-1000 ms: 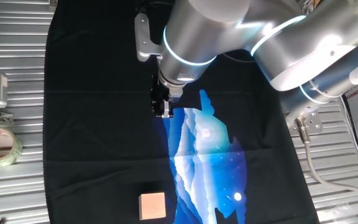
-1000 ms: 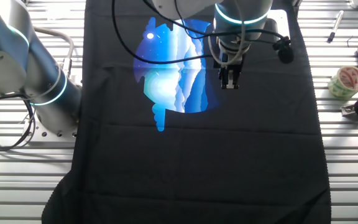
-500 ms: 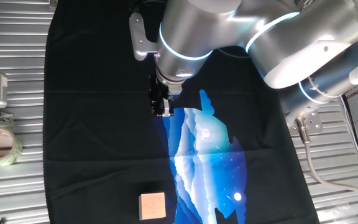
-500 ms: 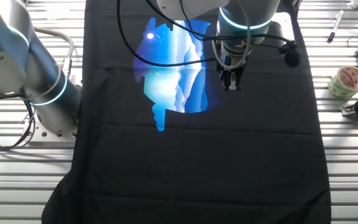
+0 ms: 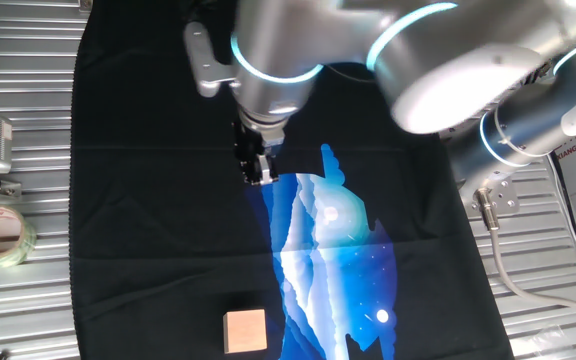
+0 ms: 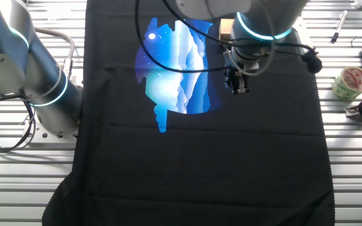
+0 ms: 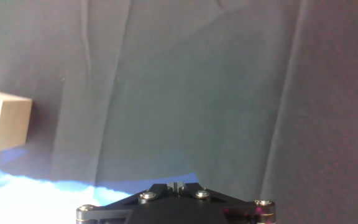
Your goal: Approach and touch the side of the small block
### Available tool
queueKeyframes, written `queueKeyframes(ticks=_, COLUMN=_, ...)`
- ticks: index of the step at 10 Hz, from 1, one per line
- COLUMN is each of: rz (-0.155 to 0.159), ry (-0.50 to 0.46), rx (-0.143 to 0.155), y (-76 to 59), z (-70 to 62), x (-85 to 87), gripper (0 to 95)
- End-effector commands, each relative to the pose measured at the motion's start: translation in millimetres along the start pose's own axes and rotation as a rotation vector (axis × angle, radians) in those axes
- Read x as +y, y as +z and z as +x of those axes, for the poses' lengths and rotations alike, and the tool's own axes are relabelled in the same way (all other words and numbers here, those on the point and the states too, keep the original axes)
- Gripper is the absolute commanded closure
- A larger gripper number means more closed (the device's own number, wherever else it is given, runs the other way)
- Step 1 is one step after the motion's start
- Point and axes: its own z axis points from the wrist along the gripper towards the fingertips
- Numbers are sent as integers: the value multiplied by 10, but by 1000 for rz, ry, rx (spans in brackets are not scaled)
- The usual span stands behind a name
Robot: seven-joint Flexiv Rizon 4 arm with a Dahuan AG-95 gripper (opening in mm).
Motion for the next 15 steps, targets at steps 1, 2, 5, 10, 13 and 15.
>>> queueKeyframes(ticks=1, rz=-10, ry=-16, rx=16, y=-2, z=10, x=9, gripper=950)
queueKeyframes(ticks=2, rz=-20, ry=-25, rx=18, y=-2, z=10, x=9, gripper=950)
queueKeyframes(ticks=5, rz=-22, ry=-38, rx=33, y=-2, z=10, x=9, gripper=950)
queueKeyframes(ticks=10, rz=-14, ry=-13, rx=34, y=-2, z=10, x=9, gripper=950)
queueKeyframes(ticks=13, rz=-13, ry=-7, rx=37, y=-2, z=10, x=9, gripper=950)
queueKeyframes(ticks=15, rz=-5, ry=0, rx=38, y=-2, z=10, x=9, gripper=950)
